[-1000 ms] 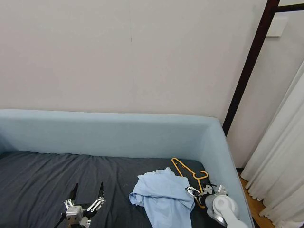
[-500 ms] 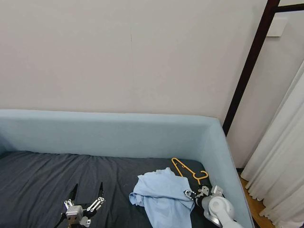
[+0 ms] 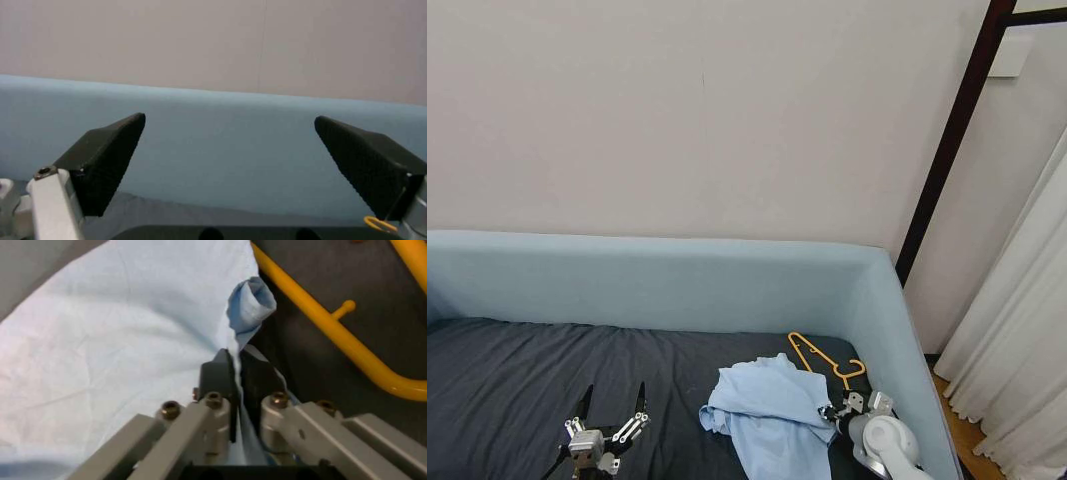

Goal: Pick up the clothes from the sofa and hang them on the clothes hanger.

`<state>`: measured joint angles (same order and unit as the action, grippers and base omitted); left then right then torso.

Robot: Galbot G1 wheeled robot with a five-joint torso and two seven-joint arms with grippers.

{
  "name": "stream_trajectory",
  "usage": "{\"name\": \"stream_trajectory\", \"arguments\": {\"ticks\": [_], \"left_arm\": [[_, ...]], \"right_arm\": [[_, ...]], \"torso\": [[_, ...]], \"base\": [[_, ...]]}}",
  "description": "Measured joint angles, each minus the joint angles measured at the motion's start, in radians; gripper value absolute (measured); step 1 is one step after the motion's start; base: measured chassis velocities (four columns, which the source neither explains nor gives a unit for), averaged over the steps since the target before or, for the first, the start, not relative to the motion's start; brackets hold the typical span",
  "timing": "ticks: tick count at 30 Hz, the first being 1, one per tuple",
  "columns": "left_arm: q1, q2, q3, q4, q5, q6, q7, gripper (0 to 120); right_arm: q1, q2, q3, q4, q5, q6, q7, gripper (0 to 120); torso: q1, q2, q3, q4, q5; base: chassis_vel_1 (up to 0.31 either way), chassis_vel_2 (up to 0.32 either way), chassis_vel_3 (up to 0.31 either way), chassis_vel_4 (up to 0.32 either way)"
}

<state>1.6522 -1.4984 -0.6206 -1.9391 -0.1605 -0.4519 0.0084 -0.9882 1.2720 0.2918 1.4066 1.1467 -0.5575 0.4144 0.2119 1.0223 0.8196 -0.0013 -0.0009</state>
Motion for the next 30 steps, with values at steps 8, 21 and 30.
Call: {"name": "stream_trajectory", "arguments": {"ticks": [8,21,30], "left_arm": [[-0.002,0.009,0.002,0.002,-0.001,-0.006,-0.016,100],[-0.002,0.013,0.008,0.002,-0.003,-0.022,-0.03,100],[0.001,0.007,0.011,-0.007,-0.003,-0.029,-0.038,100]], "right_arm": [[-0.04,-0.025,-0.032,0.062,-0.062,0.149,-0.157,0],[-0.084,-0.131,-0.118,0.236,-0.097,0.608,-0.552,0],[0.011,-0.253,-0.155,0.353,0.032,0.698,-0.586,0]], "torso": [[0.0,0.0,0.0,0.0001,0.0],[0.0,0.0,0.0,0.0,0.0002],[0.0,0.0,0.0,0.0,0.0002]], "base": [[0.0,0.0,0.0,0.0],[0.0,0.0,0.0,0.0],[0.0,0.0,0.0,0.0]]}}
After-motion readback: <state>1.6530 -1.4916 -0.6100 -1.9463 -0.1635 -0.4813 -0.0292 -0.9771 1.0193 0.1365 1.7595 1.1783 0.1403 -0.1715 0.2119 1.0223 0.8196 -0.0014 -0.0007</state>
